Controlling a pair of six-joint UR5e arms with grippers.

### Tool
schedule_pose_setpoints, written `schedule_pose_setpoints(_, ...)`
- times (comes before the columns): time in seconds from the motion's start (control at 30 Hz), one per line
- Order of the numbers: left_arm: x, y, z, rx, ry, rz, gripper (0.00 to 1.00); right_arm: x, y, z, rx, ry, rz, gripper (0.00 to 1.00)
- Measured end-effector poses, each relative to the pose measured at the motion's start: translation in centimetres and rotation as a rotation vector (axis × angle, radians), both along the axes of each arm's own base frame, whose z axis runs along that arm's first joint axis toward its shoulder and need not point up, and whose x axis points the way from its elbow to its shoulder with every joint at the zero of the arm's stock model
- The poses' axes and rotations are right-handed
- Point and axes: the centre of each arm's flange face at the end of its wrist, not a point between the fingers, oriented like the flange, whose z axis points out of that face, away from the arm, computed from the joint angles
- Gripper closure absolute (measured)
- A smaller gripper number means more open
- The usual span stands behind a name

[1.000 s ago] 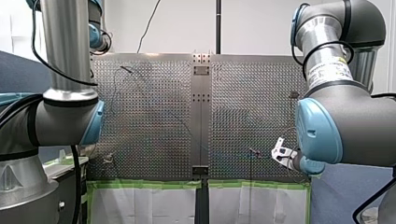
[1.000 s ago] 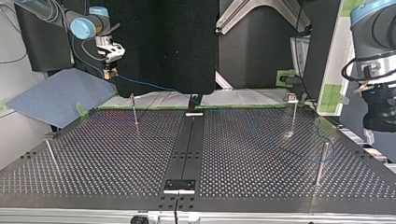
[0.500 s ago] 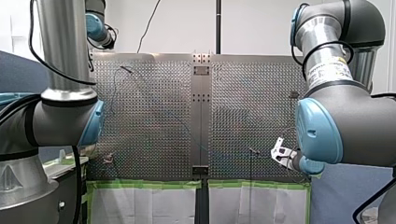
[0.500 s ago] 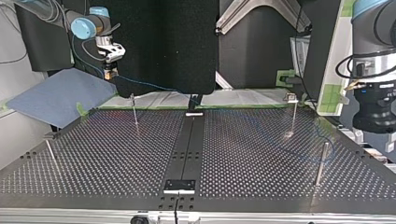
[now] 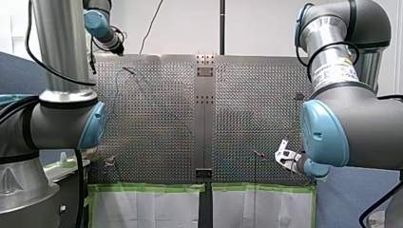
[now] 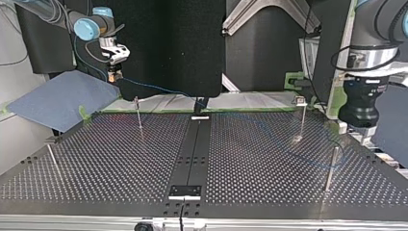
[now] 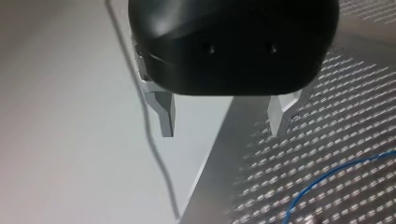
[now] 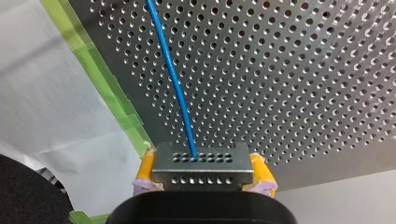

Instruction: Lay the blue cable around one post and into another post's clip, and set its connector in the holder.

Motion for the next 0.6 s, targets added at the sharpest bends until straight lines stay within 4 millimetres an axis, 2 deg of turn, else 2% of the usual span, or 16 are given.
schedule_pose_setpoints(0.6,-0.7,-1.3,-2.5,-0.032,0.188,-0.047,0.00,0.1,0.0,0.0,0.001,-0.001,0.003,1.00)
